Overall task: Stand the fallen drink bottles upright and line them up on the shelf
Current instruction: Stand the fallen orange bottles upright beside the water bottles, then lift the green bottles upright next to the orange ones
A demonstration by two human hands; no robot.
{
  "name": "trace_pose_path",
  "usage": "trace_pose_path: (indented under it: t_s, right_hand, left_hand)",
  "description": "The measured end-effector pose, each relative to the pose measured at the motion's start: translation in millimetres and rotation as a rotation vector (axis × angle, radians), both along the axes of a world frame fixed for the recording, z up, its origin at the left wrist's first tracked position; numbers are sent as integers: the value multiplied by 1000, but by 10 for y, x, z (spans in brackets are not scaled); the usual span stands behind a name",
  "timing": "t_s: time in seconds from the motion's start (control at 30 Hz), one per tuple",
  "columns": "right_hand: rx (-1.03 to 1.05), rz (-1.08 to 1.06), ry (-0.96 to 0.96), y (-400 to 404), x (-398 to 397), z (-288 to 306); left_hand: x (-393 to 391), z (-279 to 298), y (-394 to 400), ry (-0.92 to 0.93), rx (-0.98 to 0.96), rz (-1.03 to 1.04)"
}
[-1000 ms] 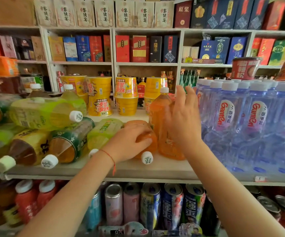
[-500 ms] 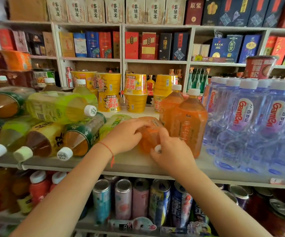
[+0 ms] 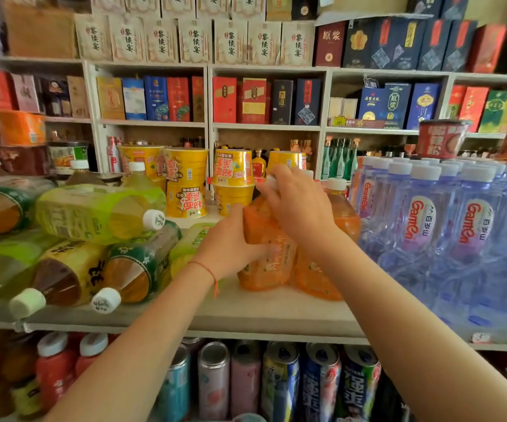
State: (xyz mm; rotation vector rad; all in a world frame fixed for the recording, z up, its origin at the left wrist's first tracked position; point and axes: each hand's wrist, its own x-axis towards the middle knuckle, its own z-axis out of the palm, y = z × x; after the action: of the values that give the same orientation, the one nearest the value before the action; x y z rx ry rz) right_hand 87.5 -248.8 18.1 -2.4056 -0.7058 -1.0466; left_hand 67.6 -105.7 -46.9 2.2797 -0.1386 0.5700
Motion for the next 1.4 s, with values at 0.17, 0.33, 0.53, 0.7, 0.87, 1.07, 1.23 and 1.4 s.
trace_pose_path:
  t_s: [0.17, 0.33, 0.53, 0.7, 0.87, 1.07, 1.23, 1.4]
  right_hand:
    - [-223, -125, -5, 79, 124, -24]
    - [-201, -148, 53, 44, 189, -101]
    - [-216, -165, -147, 47, 53, -197]
    - [-321, 244, -155, 292, -188, -482]
    - [-663, 265, 97, 585, -219, -859]
    - [-616, 283, 18, 749, -175, -986]
    - [-533, 286, 4, 769, -140, -1008]
    - [-238, 364, 21, 683, -234, -914]
  left_hand:
    - [66, 32, -68, 35, 43, 73]
    - [125, -14, -291, -16, 70, 129]
    - [-94, 46, -91, 14, 157, 33]
    - [-470, -13, 327, -143, 328, 211]
    - [-763, -263, 506, -122, 767, 395]
    - [-819, -415, 573, -156, 843, 512]
    - [-811, -449, 540, -276, 658, 382]
    - [-882, -261, 528, -629, 435, 294]
